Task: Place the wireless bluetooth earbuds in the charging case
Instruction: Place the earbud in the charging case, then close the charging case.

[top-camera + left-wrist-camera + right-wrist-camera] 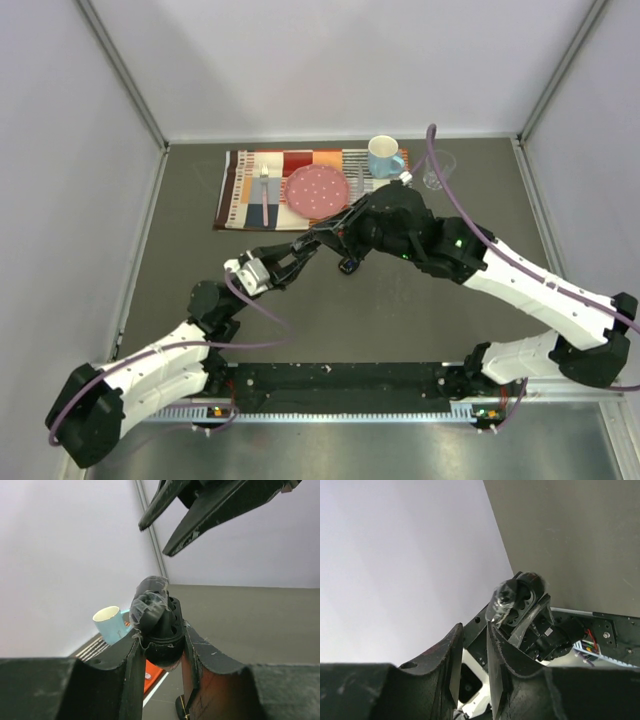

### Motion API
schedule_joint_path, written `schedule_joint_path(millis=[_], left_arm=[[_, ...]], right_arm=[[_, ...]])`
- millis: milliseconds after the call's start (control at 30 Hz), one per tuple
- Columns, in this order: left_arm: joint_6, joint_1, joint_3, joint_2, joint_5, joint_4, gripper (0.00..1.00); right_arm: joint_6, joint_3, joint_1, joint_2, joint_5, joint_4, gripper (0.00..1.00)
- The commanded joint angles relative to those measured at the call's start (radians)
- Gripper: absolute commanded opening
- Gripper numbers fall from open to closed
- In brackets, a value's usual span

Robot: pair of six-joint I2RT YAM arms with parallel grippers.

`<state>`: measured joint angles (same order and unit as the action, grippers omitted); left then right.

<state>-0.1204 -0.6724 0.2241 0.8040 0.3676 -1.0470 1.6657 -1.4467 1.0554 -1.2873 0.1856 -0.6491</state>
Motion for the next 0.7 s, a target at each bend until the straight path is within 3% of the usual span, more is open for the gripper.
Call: schedule_joint_path(millis=[0, 133, 200, 333, 533, 667], left_arm=[[0.074, -0.004, 0.000, 0.032, -0.010, -0.143, 0.00], [0.119, -0.003, -0.003, 0.040, -0.007, -0.188, 0.00], [0.154, -0.001, 0.006, 0.038, 0.013, -0.191, 0.00], [0.206, -0.001, 0.027, 0.034, 0.063, -0.159, 0.00], [0.278, -0.003, 0.050, 0.049, 0.157, -0.168, 0.00], [0.317, -0.001, 0.072, 0.060, 0.208, -0.165, 0.00]], right_arm=[[-0.081, -0.017, 0.000, 0.040, 0.044, 0.043, 0.25], [-0.400, 0.008, 0.000, 0.136, 0.135, 0.116, 0.24], [-0.556, 0.069, -0.015, 0.187, 0.132, 0.236, 0.25], [-0.818, 0.143, -0.070, 0.269, 0.065, 0.259, 0.36], [-0.960, 0.071, -0.129, 0.189, -0.245, 0.243, 0.38], [-0.997, 0.017, -0.130, 0.105, -0.313, 0.229, 0.38]])
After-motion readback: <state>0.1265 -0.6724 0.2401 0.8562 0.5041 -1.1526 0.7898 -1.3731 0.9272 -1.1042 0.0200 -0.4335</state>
